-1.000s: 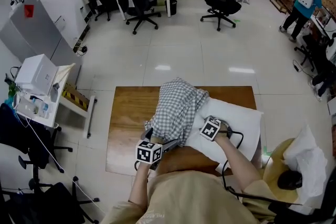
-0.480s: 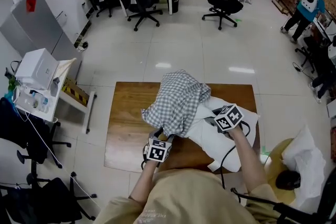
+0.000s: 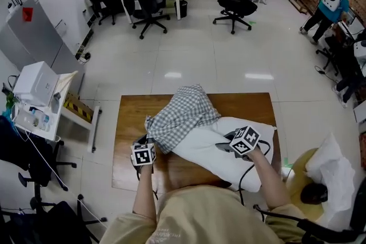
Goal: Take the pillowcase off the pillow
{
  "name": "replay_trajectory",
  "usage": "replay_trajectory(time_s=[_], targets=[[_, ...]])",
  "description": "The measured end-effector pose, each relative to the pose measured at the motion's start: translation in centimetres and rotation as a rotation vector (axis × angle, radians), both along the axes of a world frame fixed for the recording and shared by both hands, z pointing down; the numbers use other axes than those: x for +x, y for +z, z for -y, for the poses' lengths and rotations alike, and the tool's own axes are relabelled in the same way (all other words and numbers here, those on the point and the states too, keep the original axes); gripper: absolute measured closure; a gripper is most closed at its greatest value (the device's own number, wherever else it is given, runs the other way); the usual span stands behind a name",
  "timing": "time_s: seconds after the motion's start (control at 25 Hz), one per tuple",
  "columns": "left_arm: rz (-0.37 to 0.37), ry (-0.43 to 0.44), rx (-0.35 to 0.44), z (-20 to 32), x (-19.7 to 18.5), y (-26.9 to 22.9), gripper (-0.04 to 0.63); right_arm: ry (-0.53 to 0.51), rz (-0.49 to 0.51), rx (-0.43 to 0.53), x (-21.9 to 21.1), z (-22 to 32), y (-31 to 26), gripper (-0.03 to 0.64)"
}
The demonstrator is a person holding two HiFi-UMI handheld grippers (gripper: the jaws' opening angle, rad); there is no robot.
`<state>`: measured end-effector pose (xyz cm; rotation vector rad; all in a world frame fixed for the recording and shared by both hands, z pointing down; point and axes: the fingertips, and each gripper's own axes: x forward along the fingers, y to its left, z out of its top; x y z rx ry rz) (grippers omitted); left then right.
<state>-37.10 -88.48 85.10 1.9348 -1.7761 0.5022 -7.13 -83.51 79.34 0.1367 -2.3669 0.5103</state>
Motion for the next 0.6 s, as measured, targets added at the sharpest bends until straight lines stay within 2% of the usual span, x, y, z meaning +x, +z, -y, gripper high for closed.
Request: replay_trajectory(time_s=[0.2, 0.28, 0.36, 0.4, 0.44, 0.52, 0.56, 0.6], targets=[[-0.044, -0.103, -0.032, 1.2, -3.2, 1.1, 0.575, -0.046, -0.024, 0.026, -0.2, -1.4, 0.0, 0.594], [-0.052, -0.067, -0.028, 1.3, -3.8, 0.7, 0.574, -0.041, -0.021, 0.029, -0.6, -1.3, 0.7, 0.592], [-0.052, 0.046, -0.034, 0.8, -1.8, -0.4, 0.561, -0.025, -0.033, 0.042, -0.8, -0.6, 1.0, 0.592], [-0.062, 0.092, -0.034, 0.2, -0.6, -1.1, 0.469, -0.016, -0.037, 0.043, -0.8, -0.3, 1.1, 0.591], [-0.096, 0.101, -0.028, -0.7, 0.0, -1.8, 0.372, -0.01, -0.037, 0.039, -0.7, -0.1, 1.2, 0.591], [-0.228, 0.062, -0.006, -2.6, -0.4, -3.7, 0.231, -0.012, -0.044, 0.03, -1.0, 0.1, 1.6, 0.589], [-0.283, 0.059, 0.011, -3.3, -0.6, -5.1, 0.188, -0.022, -0.056, 0.031, -1.3, 0.1, 1.6, 0.586], [-0.304, 0.078, 0.036, -3.6, -0.4, -6.8, 0.156, -0.037, -0.072, 0.035, -1.6, 0.0, 1.6, 0.584]])
